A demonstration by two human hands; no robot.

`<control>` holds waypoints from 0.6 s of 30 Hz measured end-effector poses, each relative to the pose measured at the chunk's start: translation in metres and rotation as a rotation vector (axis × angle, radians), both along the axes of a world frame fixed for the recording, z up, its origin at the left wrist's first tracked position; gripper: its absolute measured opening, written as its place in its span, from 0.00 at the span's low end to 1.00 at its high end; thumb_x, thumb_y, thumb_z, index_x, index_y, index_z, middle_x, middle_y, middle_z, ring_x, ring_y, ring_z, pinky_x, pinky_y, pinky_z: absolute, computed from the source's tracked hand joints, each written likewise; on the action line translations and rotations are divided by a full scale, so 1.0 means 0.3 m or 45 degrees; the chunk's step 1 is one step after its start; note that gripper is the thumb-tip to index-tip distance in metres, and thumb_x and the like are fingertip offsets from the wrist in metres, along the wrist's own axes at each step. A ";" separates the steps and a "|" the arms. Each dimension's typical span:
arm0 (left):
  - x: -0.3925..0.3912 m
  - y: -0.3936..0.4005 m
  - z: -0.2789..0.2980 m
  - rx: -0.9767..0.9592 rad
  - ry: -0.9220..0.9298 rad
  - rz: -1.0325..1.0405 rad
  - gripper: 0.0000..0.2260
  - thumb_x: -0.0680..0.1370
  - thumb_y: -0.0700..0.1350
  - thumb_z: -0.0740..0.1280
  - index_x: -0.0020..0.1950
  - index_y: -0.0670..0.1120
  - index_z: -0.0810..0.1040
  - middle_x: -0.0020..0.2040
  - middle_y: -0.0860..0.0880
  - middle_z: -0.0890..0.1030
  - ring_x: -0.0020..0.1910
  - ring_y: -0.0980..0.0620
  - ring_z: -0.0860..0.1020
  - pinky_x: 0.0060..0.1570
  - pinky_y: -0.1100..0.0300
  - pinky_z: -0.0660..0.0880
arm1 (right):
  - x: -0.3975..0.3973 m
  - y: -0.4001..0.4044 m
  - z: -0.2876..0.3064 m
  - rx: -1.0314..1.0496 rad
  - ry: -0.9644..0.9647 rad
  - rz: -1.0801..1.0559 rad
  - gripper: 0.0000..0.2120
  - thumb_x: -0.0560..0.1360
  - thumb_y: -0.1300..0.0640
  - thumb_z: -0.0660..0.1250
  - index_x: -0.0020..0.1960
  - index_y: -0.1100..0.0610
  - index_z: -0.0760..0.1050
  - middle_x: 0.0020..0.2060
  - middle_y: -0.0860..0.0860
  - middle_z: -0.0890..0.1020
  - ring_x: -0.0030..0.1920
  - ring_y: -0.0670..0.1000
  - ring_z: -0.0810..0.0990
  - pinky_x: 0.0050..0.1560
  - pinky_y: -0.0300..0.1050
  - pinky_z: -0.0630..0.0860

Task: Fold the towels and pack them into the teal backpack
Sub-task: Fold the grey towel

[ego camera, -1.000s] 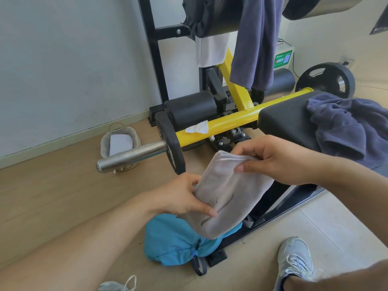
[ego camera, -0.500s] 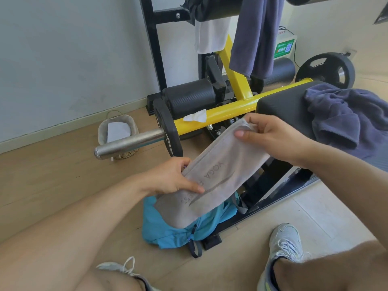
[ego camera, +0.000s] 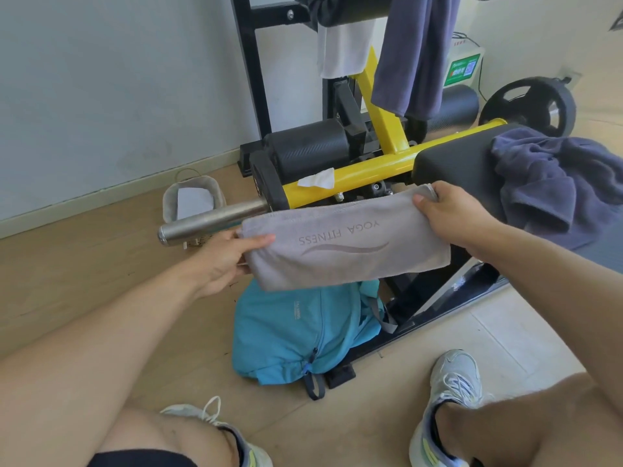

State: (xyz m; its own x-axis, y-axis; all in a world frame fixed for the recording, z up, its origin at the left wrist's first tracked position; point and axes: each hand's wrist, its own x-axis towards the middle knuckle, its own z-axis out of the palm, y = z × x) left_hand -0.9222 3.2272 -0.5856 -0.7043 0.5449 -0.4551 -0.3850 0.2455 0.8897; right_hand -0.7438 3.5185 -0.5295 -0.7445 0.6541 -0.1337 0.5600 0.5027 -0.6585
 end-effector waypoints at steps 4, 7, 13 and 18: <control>0.010 0.017 0.014 -0.027 0.216 0.103 0.12 0.78 0.45 0.73 0.61 0.48 0.81 0.56 0.48 0.87 0.54 0.49 0.85 0.53 0.52 0.80 | -0.014 -0.036 -0.003 -0.042 0.014 0.041 0.13 0.84 0.47 0.60 0.60 0.55 0.74 0.52 0.54 0.81 0.53 0.56 0.81 0.58 0.60 0.79; 0.030 0.030 0.012 -0.052 0.393 0.067 0.11 0.79 0.43 0.72 0.61 0.45 0.81 0.54 0.49 0.87 0.55 0.48 0.85 0.49 0.57 0.81 | -0.024 -0.069 -0.005 -0.051 -0.006 0.120 0.12 0.84 0.46 0.61 0.61 0.52 0.73 0.50 0.51 0.79 0.50 0.53 0.80 0.56 0.58 0.81; 0.073 0.055 0.044 -0.127 0.597 -0.115 0.08 0.76 0.44 0.76 0.55 0.48 0.84 0.50 0.50 0.88 0.52 0.48 0.86 0.59 0.42 0.80 | -0.025 -0.114 -0.026 0.118 -0.413 0.349 0.17 0.80 0.50 0.67 0.67 0.51 0.72 0.55 0.49 0.80 0.55 0.53 0.80 0.59 0.51 0.79; 0.147 0.095 0.087 -0.116 0.612 -0.358 0.06 0.75 0.44 0.77 0.51 0.47 0.85 0.43 0.51 0.88 0.45 0.57 0.85 0.50 0.61 0.79 | -0.029 -0.222 0.002 0.016 0.076 0.656 0.13 0.73 0.45 0.75 0.55 0.47 0.81 0.49 0.42 0.85 0.51 0.41 0.83 0.54 0.41 0.79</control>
State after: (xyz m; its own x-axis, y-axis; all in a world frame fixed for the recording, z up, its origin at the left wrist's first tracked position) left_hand -0.8780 3.2557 -0.5596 -0.6774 0.7150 -0.1732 0.1495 0.3644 0.9192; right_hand -0.7525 3.4521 -0.5288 -0.9765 0.2018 -0.0755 0.1991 0.7116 -0.6737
